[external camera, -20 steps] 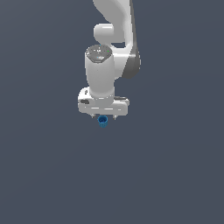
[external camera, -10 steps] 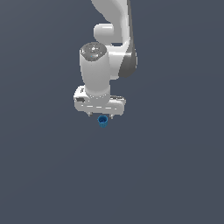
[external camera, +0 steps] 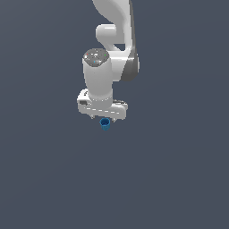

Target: Pick up the object and move it to a goal position.

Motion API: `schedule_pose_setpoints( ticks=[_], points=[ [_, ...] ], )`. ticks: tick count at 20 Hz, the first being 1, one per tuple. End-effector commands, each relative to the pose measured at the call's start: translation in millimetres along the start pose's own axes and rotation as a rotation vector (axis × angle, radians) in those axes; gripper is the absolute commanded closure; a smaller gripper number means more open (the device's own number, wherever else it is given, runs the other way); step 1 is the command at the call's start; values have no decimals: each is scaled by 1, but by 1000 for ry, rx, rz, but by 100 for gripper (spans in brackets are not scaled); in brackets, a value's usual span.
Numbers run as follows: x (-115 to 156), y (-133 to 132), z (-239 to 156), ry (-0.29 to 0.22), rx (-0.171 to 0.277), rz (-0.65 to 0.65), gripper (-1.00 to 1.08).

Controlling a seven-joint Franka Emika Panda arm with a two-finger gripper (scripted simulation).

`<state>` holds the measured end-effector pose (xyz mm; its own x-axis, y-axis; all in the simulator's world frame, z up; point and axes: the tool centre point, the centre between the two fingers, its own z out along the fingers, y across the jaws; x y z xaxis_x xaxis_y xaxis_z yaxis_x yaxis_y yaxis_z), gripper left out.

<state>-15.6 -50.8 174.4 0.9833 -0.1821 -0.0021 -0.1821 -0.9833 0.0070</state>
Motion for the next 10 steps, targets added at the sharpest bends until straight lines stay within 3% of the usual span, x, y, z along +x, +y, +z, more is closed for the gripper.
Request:
schedule_pose_setpoints(
  ticks=[1,10],
  points=[
    [-5,1,9,-1,2,38,-92],
    [-32,6,52,-1,9,251,-92]
  ],
)
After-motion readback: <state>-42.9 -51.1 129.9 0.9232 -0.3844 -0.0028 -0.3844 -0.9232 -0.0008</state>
